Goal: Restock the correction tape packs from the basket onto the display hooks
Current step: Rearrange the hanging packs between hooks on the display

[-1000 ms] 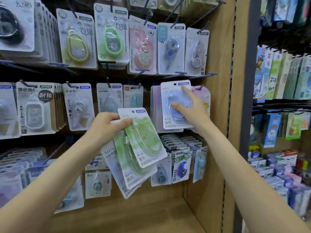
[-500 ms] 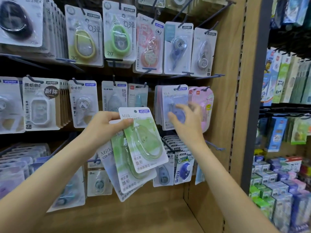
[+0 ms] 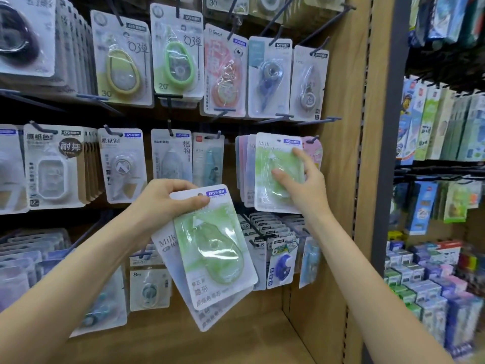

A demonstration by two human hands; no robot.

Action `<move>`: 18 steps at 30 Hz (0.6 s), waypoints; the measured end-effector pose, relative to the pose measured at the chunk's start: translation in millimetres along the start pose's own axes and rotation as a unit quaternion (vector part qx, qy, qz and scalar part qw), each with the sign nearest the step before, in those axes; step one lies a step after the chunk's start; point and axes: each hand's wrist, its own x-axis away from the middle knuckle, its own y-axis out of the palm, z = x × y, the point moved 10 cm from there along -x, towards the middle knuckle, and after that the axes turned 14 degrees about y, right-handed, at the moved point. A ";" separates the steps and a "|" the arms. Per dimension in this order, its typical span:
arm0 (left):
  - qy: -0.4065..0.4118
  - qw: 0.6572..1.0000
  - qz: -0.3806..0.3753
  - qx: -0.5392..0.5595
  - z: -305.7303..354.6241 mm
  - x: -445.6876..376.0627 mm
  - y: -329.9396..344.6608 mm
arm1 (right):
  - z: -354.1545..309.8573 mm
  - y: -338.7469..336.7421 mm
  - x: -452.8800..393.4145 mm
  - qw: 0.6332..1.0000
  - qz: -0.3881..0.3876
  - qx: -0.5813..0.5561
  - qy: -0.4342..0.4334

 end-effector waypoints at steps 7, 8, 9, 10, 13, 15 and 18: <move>0.007 1.000 0.000 -0.019 1.9 1.6 0.0 | 1.2 16.1 -26.5 0.988 -0.031 0.149 -0.005; 0.004 1.000 0.003 -0.018 1.2 1.2 -0.7 | 1.1 17.7 -27.1 0.988 -0.047 0.144 0.003; 0.002 1.000 0.005 -0.020 0.7 0.7 -1.6 | 0.7 20.6 -27.3 0.989 -0.069 0.128 0.017; 0.001 1.000 0.009 -0.021 -0.2 0.0 -2.7 | 1.0 24.8 -28.0 0.988 -0.093 0.115 0.035; -0.011 1.000 0.022 -0.015 -4.3 -0.8 -5.7 | 0.8 40.7 -38.3 0.979 -0.121 0.154 0.055; -0.018 0.999 0.020 -0.018 -7.5 0.6 -6.1 | 2.7 51.7 -50.0 0.970 -0.109 0.209 0.054; -0.021 0.999 0.015 -0.023 -10.2 3.5 -6.0 | 11.9 67.7 -63.1 0.947 -0.102 0.297 0.066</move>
